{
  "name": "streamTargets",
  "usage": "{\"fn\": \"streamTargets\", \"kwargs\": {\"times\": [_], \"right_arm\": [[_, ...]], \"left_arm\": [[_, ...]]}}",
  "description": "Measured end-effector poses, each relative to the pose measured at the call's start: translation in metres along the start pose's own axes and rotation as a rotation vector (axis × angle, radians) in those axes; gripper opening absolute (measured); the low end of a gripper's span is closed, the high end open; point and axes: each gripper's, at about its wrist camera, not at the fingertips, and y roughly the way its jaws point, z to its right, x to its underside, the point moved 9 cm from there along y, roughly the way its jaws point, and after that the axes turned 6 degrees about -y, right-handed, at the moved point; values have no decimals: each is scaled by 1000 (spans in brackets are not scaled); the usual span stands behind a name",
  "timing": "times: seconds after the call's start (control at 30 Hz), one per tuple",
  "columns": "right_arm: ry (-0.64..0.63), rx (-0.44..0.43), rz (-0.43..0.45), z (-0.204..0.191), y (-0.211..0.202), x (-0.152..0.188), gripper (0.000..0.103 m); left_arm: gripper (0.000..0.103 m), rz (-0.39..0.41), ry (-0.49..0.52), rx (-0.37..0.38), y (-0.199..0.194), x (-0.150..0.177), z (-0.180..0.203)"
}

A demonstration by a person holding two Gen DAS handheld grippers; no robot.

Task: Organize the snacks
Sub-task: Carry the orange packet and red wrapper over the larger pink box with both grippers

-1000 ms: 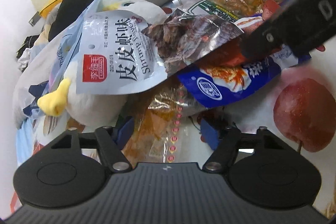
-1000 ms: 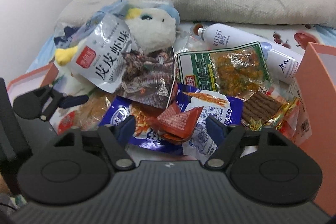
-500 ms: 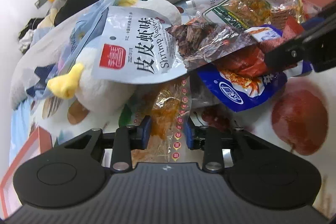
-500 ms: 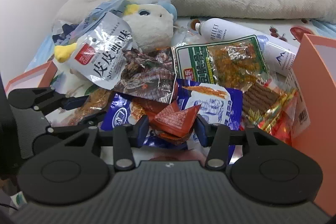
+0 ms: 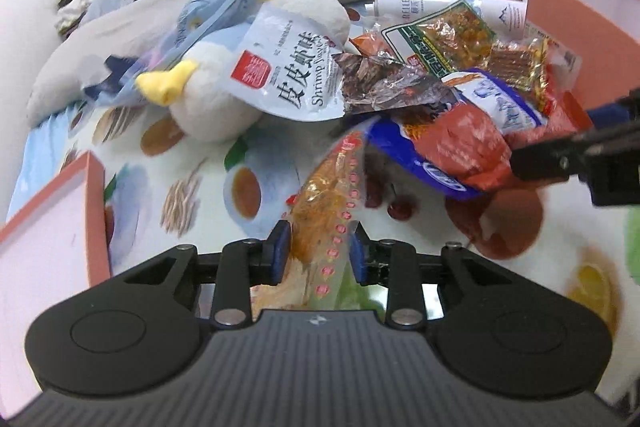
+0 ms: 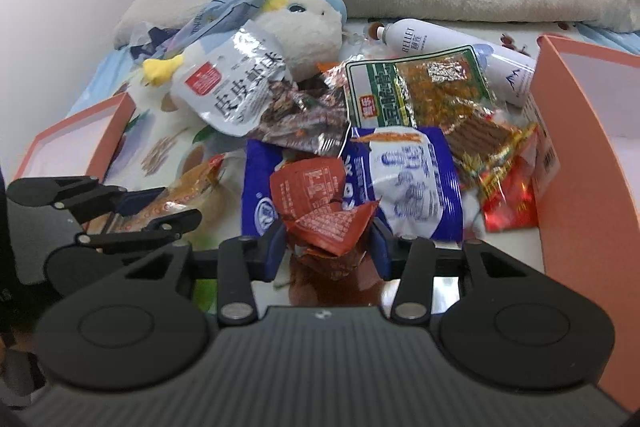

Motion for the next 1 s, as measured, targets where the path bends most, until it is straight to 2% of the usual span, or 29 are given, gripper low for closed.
{"fn": "streamTargets", "kwargs": {"times": [0.4,0.53,0.63,1.0], "right_arm": [[-34,54,-7,-9,-47,42,46],[-9,70,-21,-7,-56,62,46],[6,85,-27,-7,-62,75,46],[19,109,-11,3,-83,88,46]], "left_arm": [[30,-3,-173,32,-57,41,16],[29,-4,-213,22,-69,55,24],[29,-5,-250,53,-78,62,33],[25,4,-285,107,-103,64,53]]}}
